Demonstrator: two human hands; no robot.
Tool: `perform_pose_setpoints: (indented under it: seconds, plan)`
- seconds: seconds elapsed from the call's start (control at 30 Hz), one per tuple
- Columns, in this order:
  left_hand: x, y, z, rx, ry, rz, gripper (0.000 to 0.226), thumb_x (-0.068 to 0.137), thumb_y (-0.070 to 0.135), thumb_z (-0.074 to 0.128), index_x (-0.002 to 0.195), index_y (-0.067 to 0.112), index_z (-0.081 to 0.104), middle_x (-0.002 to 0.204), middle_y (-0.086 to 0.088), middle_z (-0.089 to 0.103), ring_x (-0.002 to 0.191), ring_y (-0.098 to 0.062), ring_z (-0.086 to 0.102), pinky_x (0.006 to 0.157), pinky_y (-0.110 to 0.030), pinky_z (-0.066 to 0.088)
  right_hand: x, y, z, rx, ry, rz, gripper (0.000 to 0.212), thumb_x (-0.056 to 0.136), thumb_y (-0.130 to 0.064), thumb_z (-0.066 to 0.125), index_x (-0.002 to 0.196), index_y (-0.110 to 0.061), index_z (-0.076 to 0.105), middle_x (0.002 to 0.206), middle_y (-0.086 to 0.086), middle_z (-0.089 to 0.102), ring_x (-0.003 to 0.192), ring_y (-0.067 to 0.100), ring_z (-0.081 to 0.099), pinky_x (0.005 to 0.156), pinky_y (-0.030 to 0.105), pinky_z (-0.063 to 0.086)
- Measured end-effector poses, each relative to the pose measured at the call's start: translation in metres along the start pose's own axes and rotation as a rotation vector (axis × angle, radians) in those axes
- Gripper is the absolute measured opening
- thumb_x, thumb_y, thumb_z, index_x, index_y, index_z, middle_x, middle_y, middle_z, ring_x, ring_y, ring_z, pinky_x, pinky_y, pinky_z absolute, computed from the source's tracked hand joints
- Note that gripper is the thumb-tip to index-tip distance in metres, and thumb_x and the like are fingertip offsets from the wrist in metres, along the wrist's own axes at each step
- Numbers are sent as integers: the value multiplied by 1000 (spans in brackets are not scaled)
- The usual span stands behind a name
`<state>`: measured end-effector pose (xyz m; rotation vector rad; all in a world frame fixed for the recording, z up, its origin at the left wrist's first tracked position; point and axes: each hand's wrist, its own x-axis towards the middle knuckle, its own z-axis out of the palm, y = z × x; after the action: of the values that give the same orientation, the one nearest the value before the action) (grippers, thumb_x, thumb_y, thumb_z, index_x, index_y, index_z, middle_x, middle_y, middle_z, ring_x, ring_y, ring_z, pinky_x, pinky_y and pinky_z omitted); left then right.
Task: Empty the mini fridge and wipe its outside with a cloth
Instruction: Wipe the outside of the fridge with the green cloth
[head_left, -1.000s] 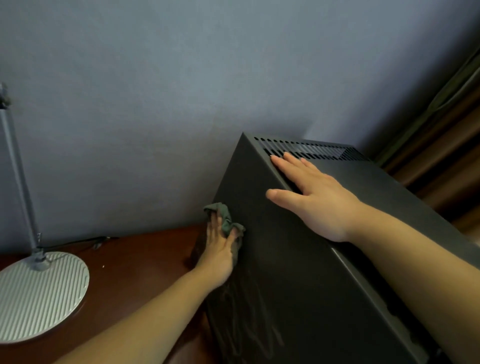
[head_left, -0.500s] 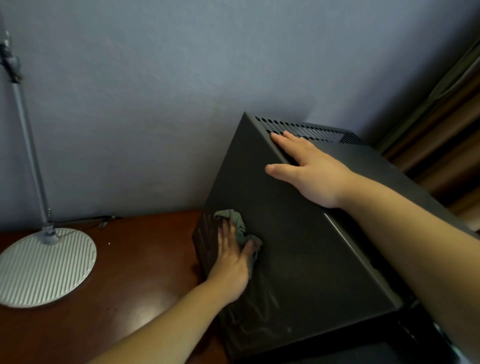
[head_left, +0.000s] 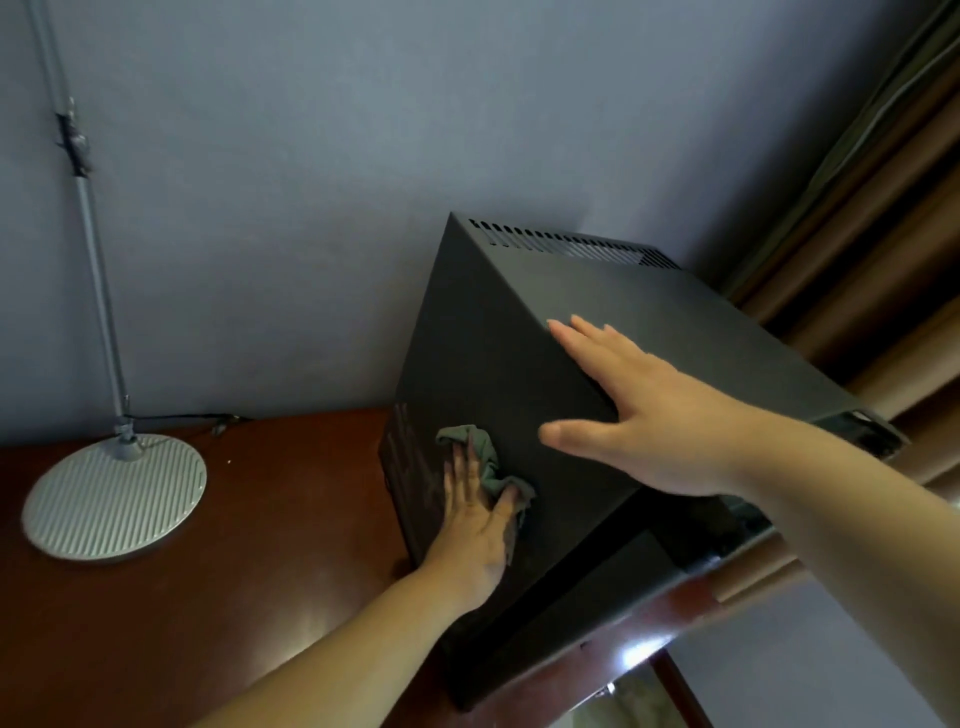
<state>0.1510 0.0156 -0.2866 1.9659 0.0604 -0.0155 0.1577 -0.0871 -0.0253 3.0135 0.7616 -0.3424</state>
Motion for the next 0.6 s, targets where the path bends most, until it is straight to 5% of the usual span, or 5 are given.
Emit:
perform_pose_setpoints:
  seconds: [0.2,0.43,0.5,0.6]
  plan:
    - [-39,20,19,83,-9,78,59,110,27,23,139,32,-28,156,2,-36,146,-19,-34,123,-37,-13,-37,16,18,-20,60,-50,88,89,-72,46,156,-50,-7,165,-21,-13,152,3,-14,126,40,-1]
    - [-60,19,46,25,44,81,75,103,55,24,160,16,-7,159,6,-34,145,-9,-34,105,-6,-25,-37,18,27,-6,147,-79,82,92,-68,43,159,-44,2,168,-16,-4,154,7,-7,126,42,3]
    - [-59,15,43,115,-6,84,77,99,54,18,160,12,-2,159,-1,-34,146,-16,-35,110,-13,-25,-39,18,27,-6,146,-84,81,93,-67,43,159,-44,3,168,-16,-4,154,8,-6,126,43,3]
    - [-64,23,40,181,23,90,63,108,20,34,158,14,-5,161,-7,-29,150,-26,-29,123,-34,-12,-41,18,27,-4,145,-91,81,93,-66,43,159,-44,3,168,-16,-3,154,8,-6,126,44,4]
